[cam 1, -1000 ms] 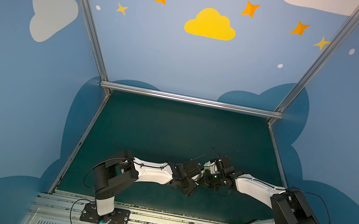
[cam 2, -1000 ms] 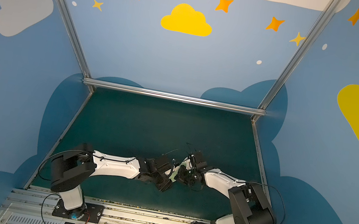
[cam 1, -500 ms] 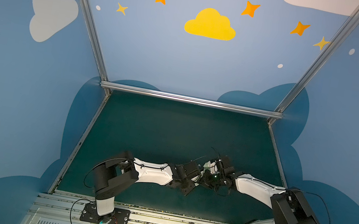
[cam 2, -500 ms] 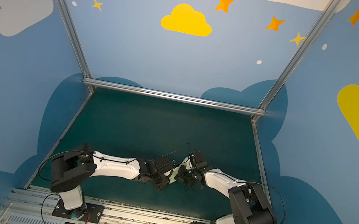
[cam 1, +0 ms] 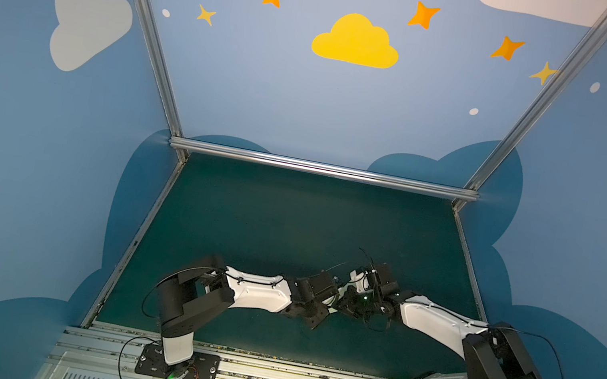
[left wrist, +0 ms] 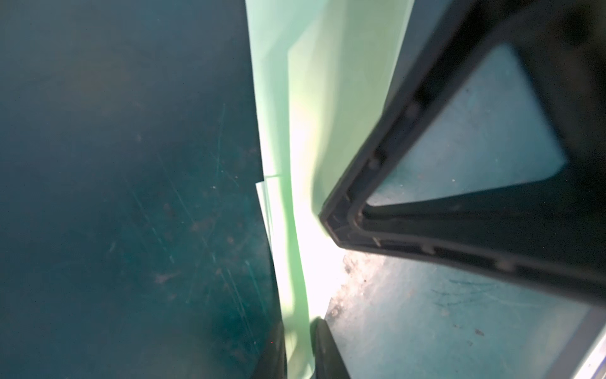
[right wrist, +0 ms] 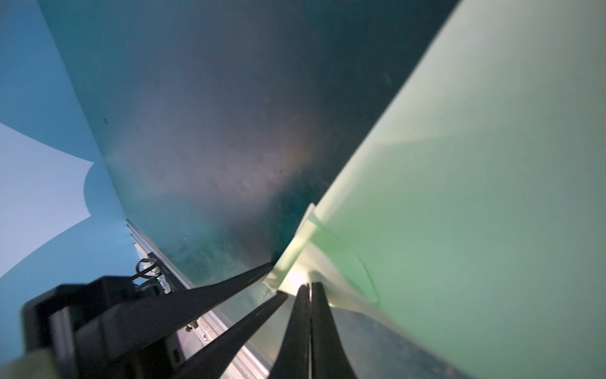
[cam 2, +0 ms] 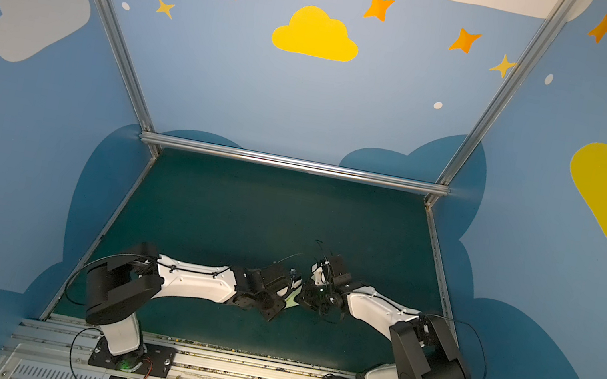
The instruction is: Fold a paper plane with a square sheet of paper (fold left side to right side)
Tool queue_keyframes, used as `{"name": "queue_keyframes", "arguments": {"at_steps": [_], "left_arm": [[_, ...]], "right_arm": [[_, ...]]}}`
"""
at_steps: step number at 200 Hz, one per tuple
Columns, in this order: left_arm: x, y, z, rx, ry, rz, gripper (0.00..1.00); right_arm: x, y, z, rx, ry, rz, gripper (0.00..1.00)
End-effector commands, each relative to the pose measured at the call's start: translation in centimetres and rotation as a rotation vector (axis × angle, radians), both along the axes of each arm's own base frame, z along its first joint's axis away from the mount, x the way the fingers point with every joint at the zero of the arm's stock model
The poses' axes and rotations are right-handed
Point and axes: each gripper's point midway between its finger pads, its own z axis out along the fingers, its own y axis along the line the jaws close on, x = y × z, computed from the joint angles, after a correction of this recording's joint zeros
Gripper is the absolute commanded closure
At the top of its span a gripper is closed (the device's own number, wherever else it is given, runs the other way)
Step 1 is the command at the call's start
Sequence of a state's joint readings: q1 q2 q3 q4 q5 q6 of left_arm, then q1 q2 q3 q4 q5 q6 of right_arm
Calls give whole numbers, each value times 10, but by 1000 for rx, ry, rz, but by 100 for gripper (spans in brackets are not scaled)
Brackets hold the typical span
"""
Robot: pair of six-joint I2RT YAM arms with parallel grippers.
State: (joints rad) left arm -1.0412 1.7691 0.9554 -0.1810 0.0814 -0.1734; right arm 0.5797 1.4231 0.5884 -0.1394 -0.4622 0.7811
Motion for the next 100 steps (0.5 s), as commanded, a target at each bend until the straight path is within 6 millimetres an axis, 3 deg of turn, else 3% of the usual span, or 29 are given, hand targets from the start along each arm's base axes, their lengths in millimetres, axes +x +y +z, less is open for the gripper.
{"name": "queue_keyframes", "arguments": {"at_steps": [1,100], "left_arm": [[-25,19,-28,87,109,-22,84],[-29,9,-21,46,143,-23,86]], "right_arm": [[-8,-3,0,-3,14,7,100],[-17,0,-15,-18,39,10,100]]}}
